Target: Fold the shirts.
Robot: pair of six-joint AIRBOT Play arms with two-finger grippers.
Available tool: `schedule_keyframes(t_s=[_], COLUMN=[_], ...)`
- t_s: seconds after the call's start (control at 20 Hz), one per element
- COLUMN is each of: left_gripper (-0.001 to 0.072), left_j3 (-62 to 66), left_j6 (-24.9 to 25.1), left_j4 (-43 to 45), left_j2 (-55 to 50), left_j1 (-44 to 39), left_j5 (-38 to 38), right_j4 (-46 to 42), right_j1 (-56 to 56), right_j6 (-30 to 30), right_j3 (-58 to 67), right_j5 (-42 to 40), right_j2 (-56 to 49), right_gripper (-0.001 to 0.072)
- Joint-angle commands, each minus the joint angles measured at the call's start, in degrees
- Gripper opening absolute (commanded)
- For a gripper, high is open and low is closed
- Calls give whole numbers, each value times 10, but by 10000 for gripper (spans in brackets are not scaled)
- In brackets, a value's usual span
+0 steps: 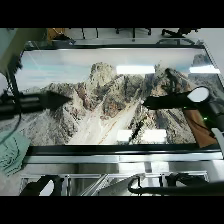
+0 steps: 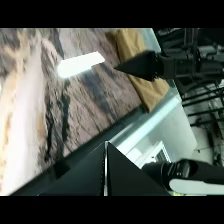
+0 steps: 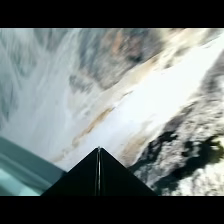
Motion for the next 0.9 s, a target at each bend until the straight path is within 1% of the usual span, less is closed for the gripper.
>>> schedule_keyframes(t_s=[0.0, 0.25, 0.4, 0.85], left_gripper=[22, 22, 23, 23], left_j3=[-155, -203, -203, -202], left_j6=[7, 7, 7, 7], left_j4=[-1, -2, -3, -3], left_j2=[99, 150, 150, 150], left_j1=[-9, 11, 15, 15], left_j5=[30, 38, 42, 43], right_j4=[-16, -13, -12, -12], right_j1=[90, 89, 89, 89], right_j6=[0, -4, -4, -4], right_j3=[-6, -6, -6, -6], right_j5=[-16, -17, -1, 0], right_j2=[-30, -47, -48, -48], right_gripper=[14, 15, 15, 14])
